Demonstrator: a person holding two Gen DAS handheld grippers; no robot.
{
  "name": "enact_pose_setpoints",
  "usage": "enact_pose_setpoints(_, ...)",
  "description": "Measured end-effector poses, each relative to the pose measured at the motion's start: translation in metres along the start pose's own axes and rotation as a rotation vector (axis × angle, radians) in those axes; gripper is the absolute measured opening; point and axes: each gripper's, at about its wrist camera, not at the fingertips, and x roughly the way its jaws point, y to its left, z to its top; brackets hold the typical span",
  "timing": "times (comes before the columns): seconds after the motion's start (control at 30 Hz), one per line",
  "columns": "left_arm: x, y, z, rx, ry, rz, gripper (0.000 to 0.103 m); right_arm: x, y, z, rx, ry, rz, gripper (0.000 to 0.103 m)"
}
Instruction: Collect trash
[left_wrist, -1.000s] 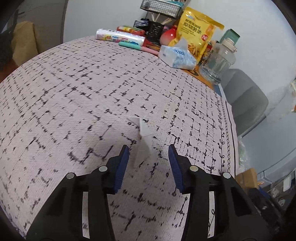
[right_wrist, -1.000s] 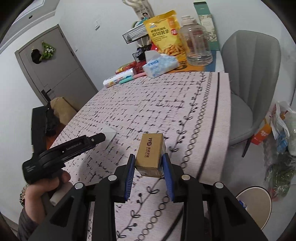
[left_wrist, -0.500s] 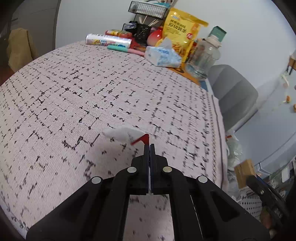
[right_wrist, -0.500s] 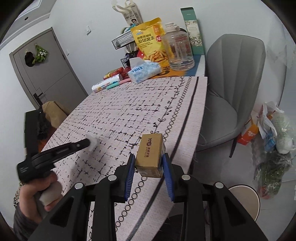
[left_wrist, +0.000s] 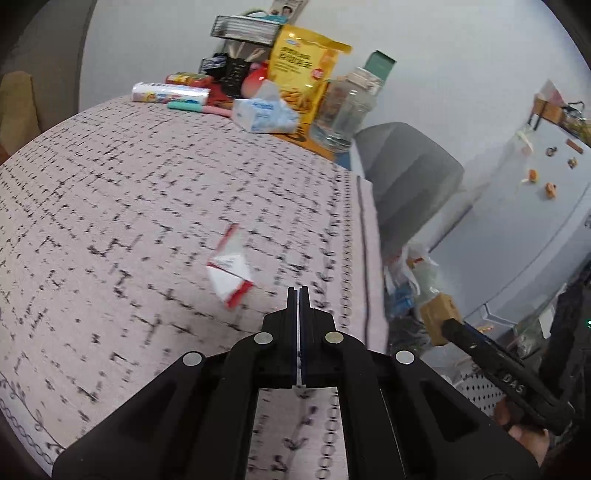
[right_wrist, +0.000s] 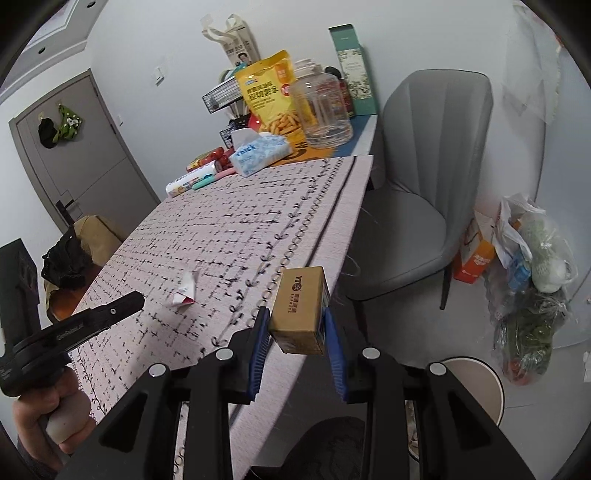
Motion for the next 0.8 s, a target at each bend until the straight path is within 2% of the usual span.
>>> enact_pose_setpoints(0.4, 0.025, -0.064, -0.018, 0.076, 0.061, -0.087, 0.002, -0.017, -0.054, -0.016, 0.080, -0.006, -0.054, 0.030)
enact_pose_setpoints(0.8, 0.079, -0.132, -0.048, 0.170, 0.182, -0.124, 0.002, -0.010, -0.137, -0.041, 0.208, 0.042, -0.134, 0.030)
